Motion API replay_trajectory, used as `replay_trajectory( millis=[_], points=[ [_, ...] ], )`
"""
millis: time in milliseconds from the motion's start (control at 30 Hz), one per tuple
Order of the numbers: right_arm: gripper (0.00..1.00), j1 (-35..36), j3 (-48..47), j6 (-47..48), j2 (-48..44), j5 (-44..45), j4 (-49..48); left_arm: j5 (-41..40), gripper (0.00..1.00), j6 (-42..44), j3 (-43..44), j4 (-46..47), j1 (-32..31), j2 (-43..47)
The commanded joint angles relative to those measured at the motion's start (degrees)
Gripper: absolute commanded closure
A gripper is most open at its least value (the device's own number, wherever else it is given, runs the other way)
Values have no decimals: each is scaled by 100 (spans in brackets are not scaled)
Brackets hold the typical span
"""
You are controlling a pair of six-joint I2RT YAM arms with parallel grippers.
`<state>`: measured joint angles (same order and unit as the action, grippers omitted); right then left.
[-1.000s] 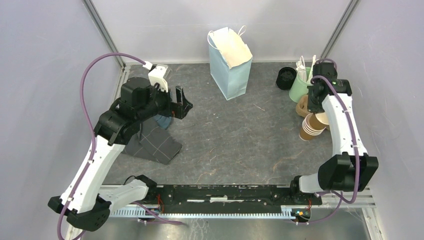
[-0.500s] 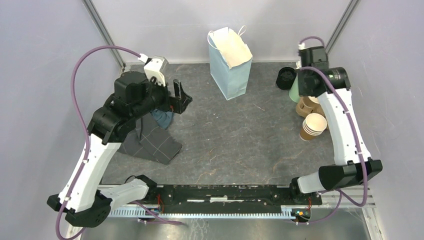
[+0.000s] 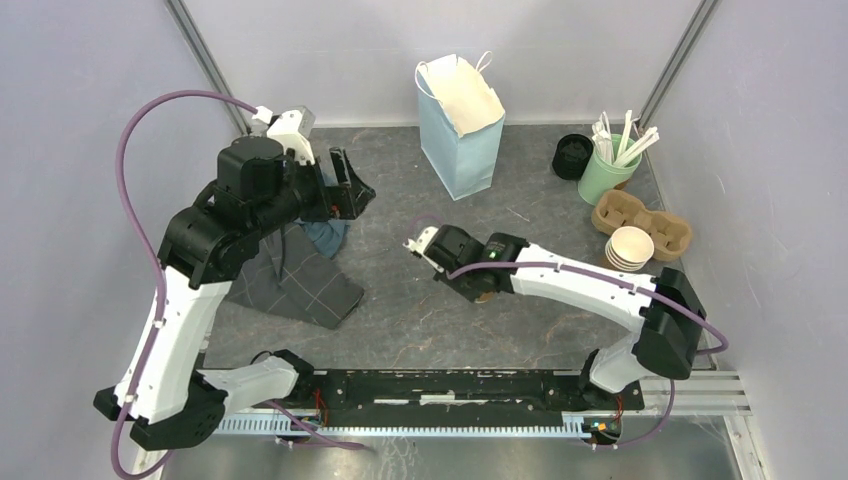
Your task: Pack the takeout coffee
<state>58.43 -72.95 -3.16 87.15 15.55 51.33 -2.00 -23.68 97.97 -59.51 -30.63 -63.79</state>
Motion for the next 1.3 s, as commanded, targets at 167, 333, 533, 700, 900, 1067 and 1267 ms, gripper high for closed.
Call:
replay_trajectory(
  millis=[167, 333, 533, 700, 900, 1067, 1267],
  points=[
    [100, 184, 1436, -414, -643, -253, -1479, -11, 0, -1134, 6, -348, -22, 515],
    [96, 197, 1487, -477, -754, -231, -1424, -44, 0, -1422, 20, -302, -22, 572],
    [65, 195, 450, -604, -1060, -117, -796, 156, 0, -1494, -13, -266, -22, 488],
    [53, 64, 394, -691, -1473, 429, -570, 138, 0, -1431, -115, -256, -24, 372],
    [49, -1579, 1309, -773, -1900, -210, -1152, 449, 0, -1551, -594, -10, -22, 294],
    [42, -2791, 654, -471, -1046, 331, -1497, 638, 0, -1622, -894, 134, -23, 279],
    [45, -3910, -895, -161, 566, 554, -1848, 682, 0, -888, -984, 46, -22, -197]
  ],
)
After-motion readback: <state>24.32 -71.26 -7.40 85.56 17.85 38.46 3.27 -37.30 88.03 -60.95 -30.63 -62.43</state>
